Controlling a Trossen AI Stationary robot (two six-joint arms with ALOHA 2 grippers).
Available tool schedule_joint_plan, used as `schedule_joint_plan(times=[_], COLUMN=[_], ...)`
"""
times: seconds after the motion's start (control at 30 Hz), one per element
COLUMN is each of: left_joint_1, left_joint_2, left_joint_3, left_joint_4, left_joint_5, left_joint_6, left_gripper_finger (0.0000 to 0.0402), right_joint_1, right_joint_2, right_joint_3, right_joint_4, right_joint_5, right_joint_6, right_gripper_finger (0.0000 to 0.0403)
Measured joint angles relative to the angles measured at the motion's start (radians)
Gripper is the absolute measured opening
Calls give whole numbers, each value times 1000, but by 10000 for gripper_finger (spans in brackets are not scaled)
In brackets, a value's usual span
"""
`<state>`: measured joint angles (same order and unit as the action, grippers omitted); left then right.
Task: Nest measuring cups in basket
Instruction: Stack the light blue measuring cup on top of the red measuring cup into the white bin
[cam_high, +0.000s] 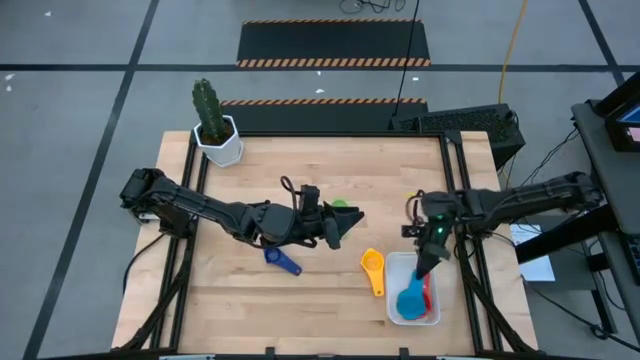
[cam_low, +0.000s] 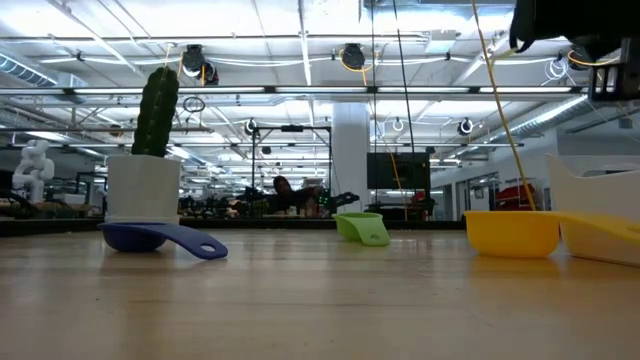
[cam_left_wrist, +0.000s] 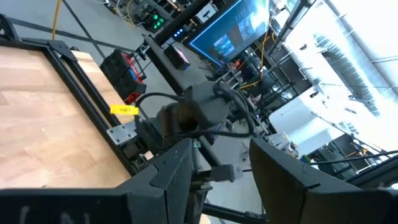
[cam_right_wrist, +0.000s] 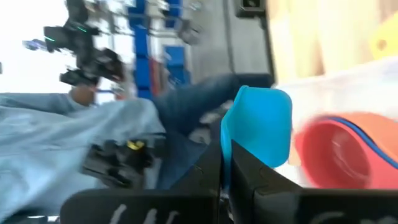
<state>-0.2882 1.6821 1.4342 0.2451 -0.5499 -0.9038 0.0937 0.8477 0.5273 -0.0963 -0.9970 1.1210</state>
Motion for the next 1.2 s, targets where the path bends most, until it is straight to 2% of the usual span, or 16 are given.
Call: schedule_joint_plan(times=[0.13,0.33,0.83,1.2], left_joint_1=[3,23,46,46], left_joint_2=[0,0,0,0], left_joint_3=[0,0,0,0], left_joint_4=[0,0,19,19], left_joint_5=[2,27,52,53], left_joint_6=[-1,-18,-16,-14], left_gripper_finger=[163,163,163,163], right_joint_1=[0,0,0,0], right_joint_2=[-55,-134,-176,-175], right_joint_3=[-119,-266,-326,-326], right_joint_4=[202,314,292,242], right_joint_5=[0,2,7,53], right_joint_6=[107,204,150,118], right_gripper_finger=[1,0,1,54])
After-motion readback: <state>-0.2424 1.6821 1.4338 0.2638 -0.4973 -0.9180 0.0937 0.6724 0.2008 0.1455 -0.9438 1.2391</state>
